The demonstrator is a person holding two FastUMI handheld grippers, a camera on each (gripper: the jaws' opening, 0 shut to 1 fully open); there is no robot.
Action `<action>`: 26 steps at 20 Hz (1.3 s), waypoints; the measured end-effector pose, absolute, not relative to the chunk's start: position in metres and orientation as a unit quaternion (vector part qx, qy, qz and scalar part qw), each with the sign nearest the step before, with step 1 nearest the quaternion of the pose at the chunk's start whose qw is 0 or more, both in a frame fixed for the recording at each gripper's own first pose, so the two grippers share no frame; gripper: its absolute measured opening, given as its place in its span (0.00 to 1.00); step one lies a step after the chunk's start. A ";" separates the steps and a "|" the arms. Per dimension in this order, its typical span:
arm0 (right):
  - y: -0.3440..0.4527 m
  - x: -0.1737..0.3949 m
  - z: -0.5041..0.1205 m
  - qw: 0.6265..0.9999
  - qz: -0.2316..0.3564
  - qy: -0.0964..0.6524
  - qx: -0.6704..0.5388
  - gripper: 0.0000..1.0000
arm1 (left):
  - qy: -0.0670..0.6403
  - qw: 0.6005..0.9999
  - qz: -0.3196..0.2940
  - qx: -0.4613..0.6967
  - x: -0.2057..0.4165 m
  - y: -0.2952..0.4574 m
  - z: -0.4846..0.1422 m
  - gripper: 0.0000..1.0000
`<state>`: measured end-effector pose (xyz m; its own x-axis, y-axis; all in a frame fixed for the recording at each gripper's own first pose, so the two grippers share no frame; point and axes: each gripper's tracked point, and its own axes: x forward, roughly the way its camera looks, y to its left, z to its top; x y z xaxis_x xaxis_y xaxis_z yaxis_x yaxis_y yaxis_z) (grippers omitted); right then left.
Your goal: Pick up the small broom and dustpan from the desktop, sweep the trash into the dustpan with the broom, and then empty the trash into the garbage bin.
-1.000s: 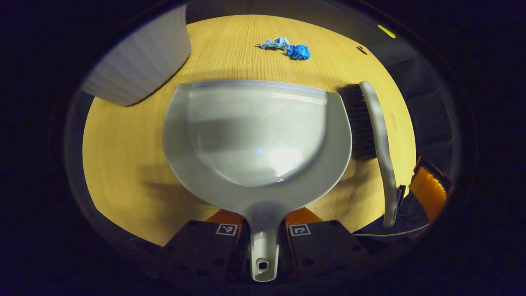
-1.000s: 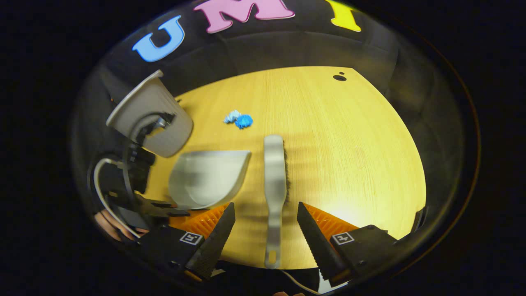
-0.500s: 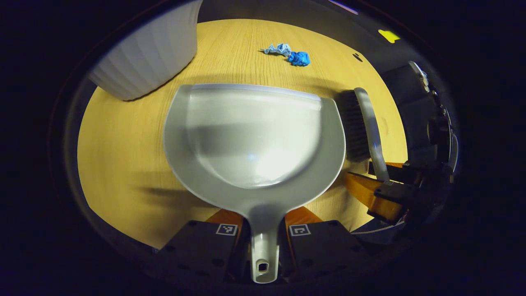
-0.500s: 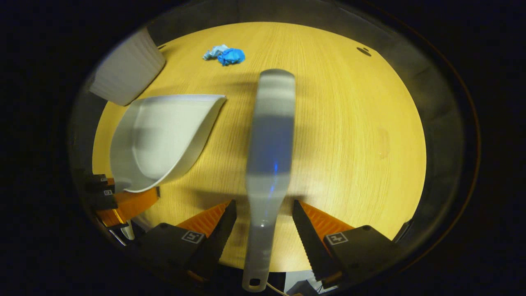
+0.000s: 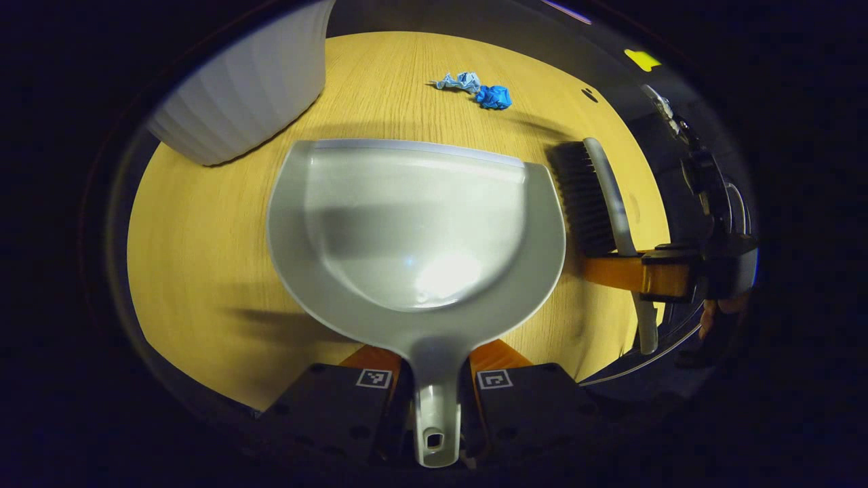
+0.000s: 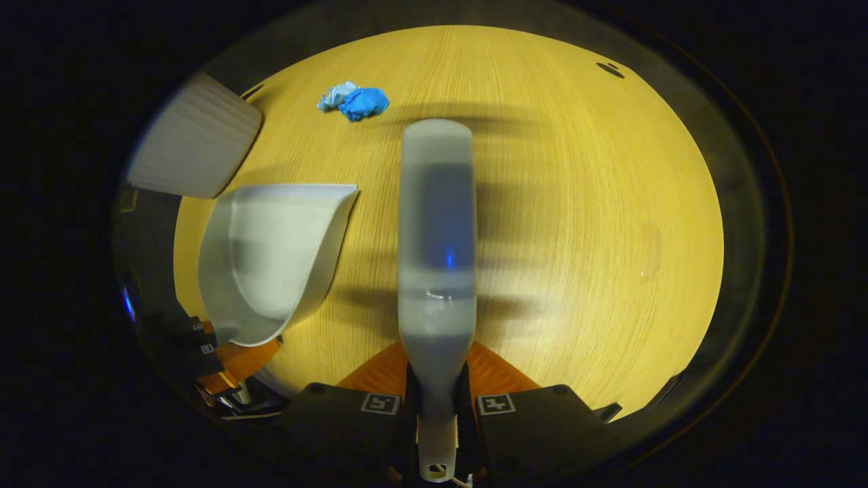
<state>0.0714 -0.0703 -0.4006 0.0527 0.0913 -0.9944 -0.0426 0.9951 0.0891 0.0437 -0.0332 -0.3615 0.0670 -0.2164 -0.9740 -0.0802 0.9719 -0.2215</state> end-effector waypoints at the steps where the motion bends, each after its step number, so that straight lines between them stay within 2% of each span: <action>1: -0.071 0.079 -0.397 0.728 0.048 0.684 0.021 0.27 | 0.682 0.722 -0.053 -0.104 0.044 -0.032 -0.362 0.30; 2: -0.072 0.086 -0.395 0.729 0.053 0.682 0.020 0.31 | 0.684 0.721 -0.056 -0.095 0.043 -0.028 -0.361 0.30; 3: -0.078 0.098 -0.389 0.731 0.057 0.680 0.011 0.31 | 0.685 0.721 -0.059 -0.081 0.043 -0.023 -0.361 0.30; 4: -0.084 0.113 -0.386 0.735 0.060 0.676 -0.001 0.27 | 0.687 0.721 -0.061 -0.065 0.044 -0.017 -0.361 0.29; 9: -0.105 0.203 -0.373 0.755 0.064 0.650 -0.054 0.27 | 0.694 0.714 -0.090 -0.010 0.055 0.010 -0.351 0.30; 16: -0.081 0.307 -0.396 0.737 0.135 0.646 -0.147 0.27 | 0.707 0.690 -0.134 0.080 0.085 0.041 -0.351 0.29; 20: -0.061 0.311 -0.416 0.703 0.181 0.659 -0.195 0.27 | 0.704 0.685 -0.154 0.108 0.099 0.050 -0.352 0.29; 26: -0.021 0.259 -0.419 0.635 0.291 0.676 -0.234 0.26 | 0.689 0.689 -0.185 0.127 0.110 0.055 -0.358 0.29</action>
<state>0.2587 -0.0209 -0.4186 -0.0834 0.0522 -0.9952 -0.6862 0.7211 0.0953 0.1098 0.0554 -0.3585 -0.0176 -0.0794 -0.9967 0.4306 0.8991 -0.0792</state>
